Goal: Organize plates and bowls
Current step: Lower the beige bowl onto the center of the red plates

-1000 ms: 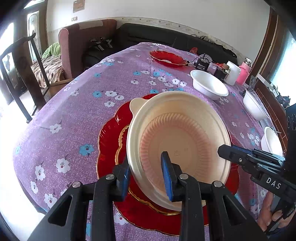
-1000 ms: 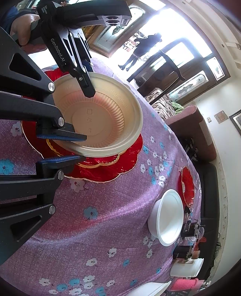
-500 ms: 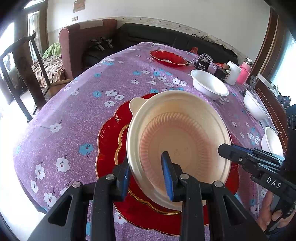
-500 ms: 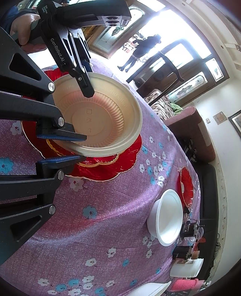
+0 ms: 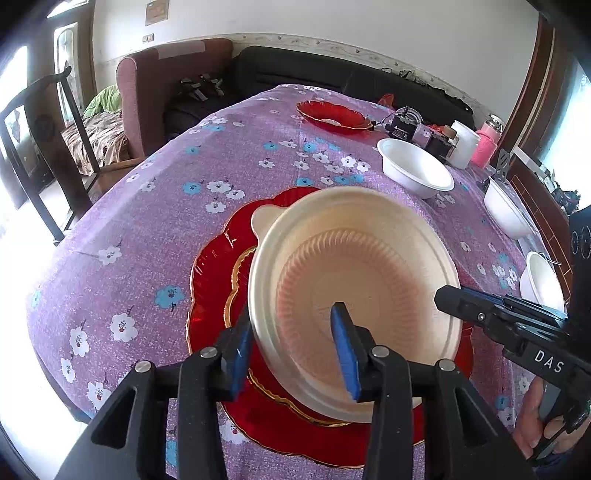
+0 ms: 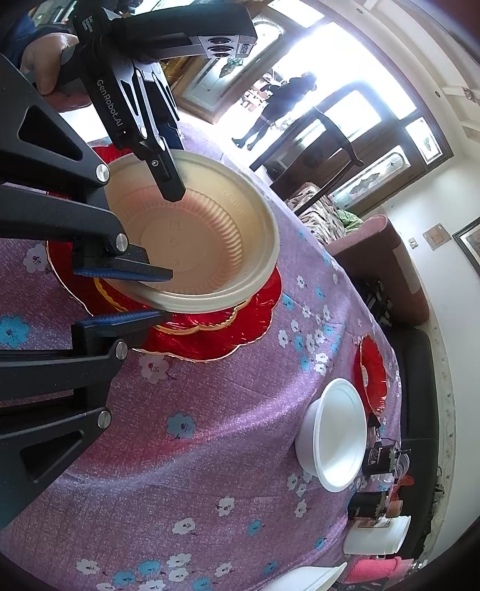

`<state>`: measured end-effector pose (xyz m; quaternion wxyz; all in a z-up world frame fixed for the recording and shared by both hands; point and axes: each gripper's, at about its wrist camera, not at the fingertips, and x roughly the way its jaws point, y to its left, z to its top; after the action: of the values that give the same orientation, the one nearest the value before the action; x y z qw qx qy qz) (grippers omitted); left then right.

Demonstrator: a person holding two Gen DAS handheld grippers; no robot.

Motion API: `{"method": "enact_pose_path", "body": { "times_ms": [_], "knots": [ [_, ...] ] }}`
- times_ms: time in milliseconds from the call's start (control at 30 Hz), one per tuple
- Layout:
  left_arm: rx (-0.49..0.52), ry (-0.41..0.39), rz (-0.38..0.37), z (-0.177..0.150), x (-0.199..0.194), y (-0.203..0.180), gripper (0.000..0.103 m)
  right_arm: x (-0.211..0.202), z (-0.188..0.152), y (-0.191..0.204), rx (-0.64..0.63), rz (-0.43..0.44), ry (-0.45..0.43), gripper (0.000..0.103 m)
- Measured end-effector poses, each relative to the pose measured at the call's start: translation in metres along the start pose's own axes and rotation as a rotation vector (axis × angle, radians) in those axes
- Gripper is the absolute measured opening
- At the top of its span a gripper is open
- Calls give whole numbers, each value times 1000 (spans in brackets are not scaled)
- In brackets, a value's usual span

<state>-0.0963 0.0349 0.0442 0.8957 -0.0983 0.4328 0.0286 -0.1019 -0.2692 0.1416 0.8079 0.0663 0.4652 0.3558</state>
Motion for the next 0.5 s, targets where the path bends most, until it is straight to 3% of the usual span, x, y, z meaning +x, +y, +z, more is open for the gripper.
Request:
{"method": "enact_pose_path", "body": {
  "times_ms": [500],
  "knots": [
    [-10,-20,10,1,-7,2,46,-7,1,-7,32,-1,-33,20]
  ]
}}
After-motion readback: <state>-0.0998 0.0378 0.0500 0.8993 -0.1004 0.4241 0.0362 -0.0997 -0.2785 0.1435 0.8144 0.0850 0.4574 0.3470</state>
